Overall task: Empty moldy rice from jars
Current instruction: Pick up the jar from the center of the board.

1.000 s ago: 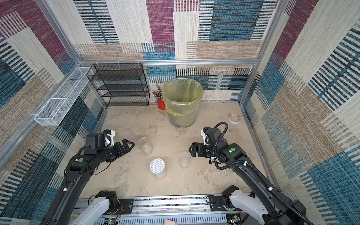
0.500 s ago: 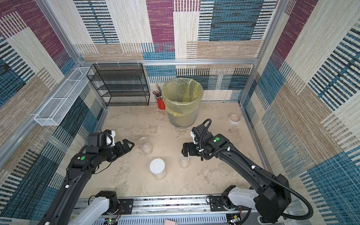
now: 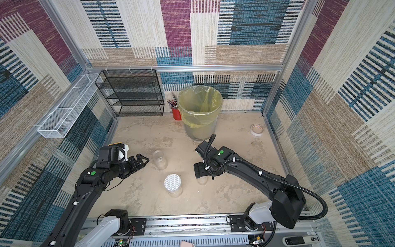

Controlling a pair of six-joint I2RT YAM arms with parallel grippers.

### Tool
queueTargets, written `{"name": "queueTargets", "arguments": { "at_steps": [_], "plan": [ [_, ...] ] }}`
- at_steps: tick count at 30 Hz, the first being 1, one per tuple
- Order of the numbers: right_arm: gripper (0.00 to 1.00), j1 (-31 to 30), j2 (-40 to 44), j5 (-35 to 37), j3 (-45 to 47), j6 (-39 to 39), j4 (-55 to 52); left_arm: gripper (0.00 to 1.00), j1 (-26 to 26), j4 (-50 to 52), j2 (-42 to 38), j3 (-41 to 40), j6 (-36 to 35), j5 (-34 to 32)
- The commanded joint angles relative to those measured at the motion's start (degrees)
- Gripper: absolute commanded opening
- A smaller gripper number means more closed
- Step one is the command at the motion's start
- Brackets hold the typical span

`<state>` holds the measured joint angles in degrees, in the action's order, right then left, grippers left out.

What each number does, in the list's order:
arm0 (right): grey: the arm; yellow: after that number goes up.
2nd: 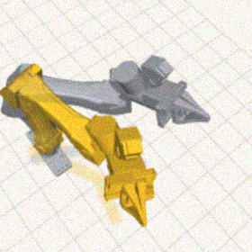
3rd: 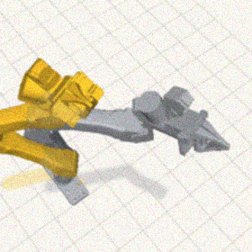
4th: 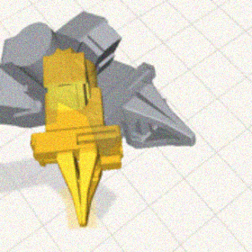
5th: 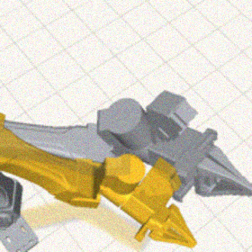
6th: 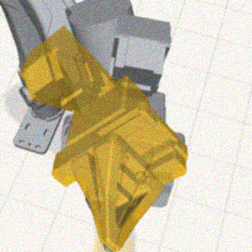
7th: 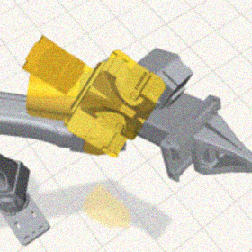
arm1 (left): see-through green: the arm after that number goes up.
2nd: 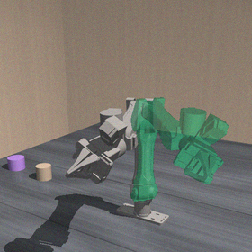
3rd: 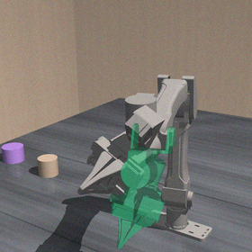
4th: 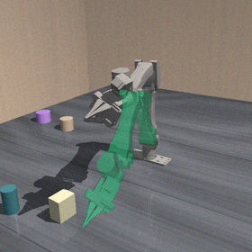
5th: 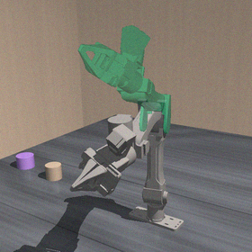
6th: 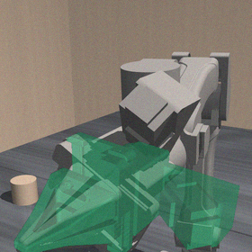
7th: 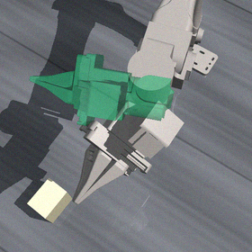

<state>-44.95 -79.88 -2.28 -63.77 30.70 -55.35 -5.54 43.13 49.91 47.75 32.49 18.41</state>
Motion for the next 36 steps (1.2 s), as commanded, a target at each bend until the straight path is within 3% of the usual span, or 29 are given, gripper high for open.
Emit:
{"name": "queueTargets", "arguments": {
  "at_steps": [1, 11, 17, 36],
  "plan": [
    [0.89, -0.23, -0.9, 2.78, 0.09, 1.21, 0.14, 0.94, -0.08, -0.82, 0.06, -0.11, -1.03, -0.03],
    [0.8, -1.23, -5.01, 2.8, -1.61, 0.85, 1.73, 0.94, -0.26, -0.86, 0.49, -0.13, -1.05, -1.98],
    [0.66, -1.63, -6.06, 2.87, -1.93, 1.07, 1.5, 0.93, -0.26, -0.81, 1.55, 0.09, -1.02, -1.74],
    [0.54, -1.97, -5.87, 2.6, 0.68, 1.56, 2.4, 0.88, -0.35, 1.34, 1.68, 3.49, -3.31, -1.63]
  ]
}}
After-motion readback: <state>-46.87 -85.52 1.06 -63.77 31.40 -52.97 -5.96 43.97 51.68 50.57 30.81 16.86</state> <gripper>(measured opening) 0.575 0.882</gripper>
